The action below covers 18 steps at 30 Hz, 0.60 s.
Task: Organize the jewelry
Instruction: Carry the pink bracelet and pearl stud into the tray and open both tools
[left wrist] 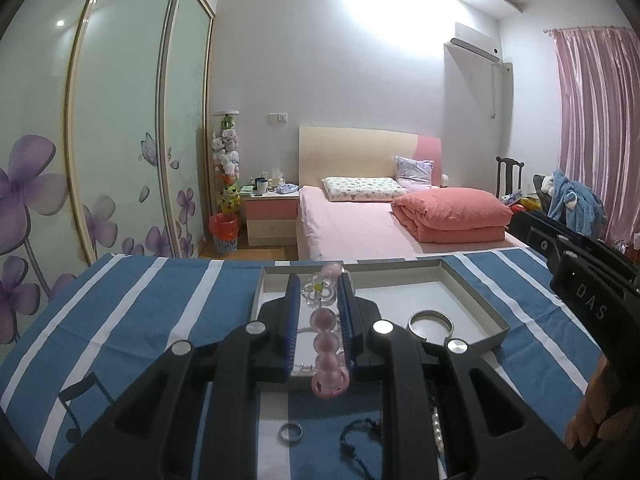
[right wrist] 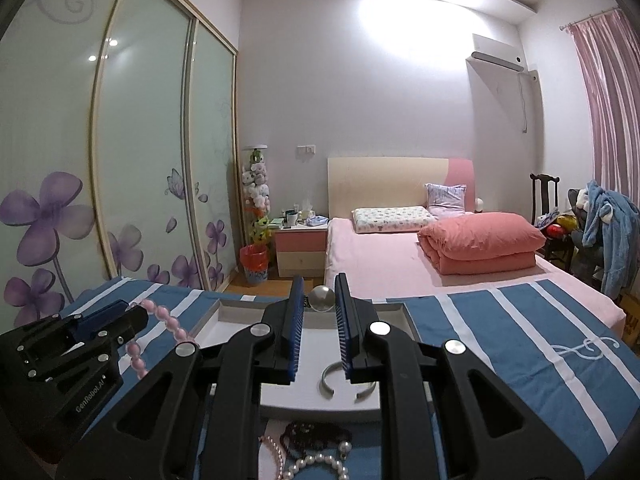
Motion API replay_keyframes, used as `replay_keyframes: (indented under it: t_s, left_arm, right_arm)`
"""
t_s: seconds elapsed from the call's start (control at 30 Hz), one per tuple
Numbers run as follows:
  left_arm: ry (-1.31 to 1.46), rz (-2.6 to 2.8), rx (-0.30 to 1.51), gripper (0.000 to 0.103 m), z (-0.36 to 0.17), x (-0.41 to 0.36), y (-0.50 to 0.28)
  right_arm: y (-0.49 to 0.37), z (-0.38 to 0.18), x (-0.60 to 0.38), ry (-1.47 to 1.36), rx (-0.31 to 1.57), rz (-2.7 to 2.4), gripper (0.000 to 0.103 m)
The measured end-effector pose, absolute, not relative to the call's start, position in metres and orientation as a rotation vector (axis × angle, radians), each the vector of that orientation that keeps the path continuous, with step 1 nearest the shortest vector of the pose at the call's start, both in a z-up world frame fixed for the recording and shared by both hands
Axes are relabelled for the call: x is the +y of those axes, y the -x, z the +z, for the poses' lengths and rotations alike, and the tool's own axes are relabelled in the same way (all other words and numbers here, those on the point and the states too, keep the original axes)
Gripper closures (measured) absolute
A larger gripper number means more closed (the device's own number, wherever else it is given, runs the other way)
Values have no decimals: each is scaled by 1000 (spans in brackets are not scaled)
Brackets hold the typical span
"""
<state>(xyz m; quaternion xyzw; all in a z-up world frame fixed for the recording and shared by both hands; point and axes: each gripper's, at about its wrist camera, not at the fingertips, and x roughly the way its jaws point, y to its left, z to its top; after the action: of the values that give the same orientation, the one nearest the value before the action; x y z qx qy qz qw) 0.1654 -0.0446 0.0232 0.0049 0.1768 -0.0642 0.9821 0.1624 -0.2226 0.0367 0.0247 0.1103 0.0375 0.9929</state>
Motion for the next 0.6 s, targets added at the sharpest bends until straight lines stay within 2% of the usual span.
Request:
replay_keyframes:
  t_s: [0.6]
  left_arm:
    - [-22,-118,430,84,-2,-56,-241]
  right_arm:
    - [-234,5,-221,-61,349,62,86]
